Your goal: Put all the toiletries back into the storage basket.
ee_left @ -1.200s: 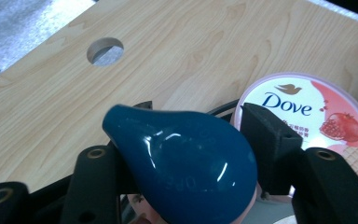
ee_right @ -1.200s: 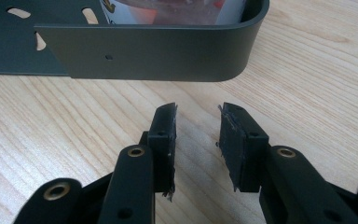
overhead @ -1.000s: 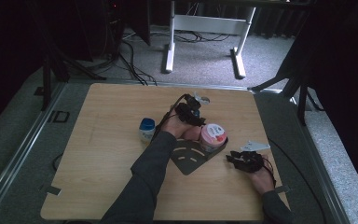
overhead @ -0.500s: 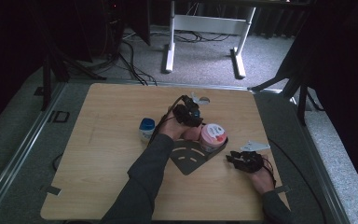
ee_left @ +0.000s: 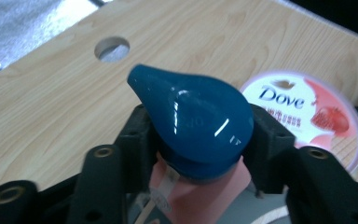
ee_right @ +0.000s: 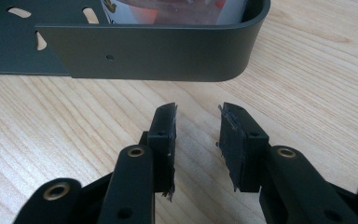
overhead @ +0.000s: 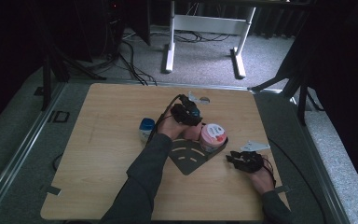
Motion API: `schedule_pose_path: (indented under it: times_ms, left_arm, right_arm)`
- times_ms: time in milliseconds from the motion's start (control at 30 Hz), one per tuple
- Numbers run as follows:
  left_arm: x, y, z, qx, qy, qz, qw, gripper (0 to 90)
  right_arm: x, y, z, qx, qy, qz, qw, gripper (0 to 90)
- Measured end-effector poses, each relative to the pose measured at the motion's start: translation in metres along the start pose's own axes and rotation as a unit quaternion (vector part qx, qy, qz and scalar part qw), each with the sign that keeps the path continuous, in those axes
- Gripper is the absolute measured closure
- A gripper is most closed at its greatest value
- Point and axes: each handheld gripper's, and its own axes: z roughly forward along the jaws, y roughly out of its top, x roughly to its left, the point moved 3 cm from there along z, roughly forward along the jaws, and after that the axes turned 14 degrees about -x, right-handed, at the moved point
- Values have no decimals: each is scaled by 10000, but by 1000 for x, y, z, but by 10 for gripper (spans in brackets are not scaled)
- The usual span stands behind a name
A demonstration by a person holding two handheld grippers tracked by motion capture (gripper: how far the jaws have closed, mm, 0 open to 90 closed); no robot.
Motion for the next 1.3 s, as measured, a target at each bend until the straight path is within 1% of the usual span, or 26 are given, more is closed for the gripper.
schedule_pose_path:
  times_ms: [33,67,200,267,400,433,633,867,1033,1100,1233,1300]
  left_arm:
    - [-1,-1,0,54,21,54,10000,451]
    - [-1,-1,-1,65,27,59,10000,439]
    - [-1,-4,-4,84,32,4,10000,418]
    - [-2,-4,-7,130,25,-6,9999,393]
    - [-4,-4,-16,12,49,8,10000,393]
    - [-4,-4,-18,-16,36,-26,10000,393]
    - [-8,-5,-26,-59,16,16,10000,393]
    - [-19,-3,-38,-6,-79,252,9997,408]
    - [-22,-3,-48,-38,-142,325,9994,414]
    - [-24,-3,-52,-54,-111,423,9990,414]
    - [-28,-4,-59,-22,-168,589,9981,412]
    - [-29,-4,-64,-32,-215,626,9978,412]
  right_arm:
    - [0,0,0,-2,1,-2,10000,660]
    - [0,0,0,-4,4,0,10000,660]
    - [0,0,0,-6,4,2,10000,659]
    - [0,0,0,-3,6,0,10000,657]
    - [0,0,0,-7,11,3,10000,657]
    - [0,0,0,-6,11,3,10000,656]
    - [0,0,0,-2,10,-4,10000,654]
    - [0,0,0,-10,18,-3,10000,652]
    - [0,0,0,-9,19,-6,10000,652]
    - [0,0,0,-10,15,-4,10000,652]
    - [0,0,0,-15,26,-1,10000,652]
    - [0,0,0,-15,23,0,10000,652]
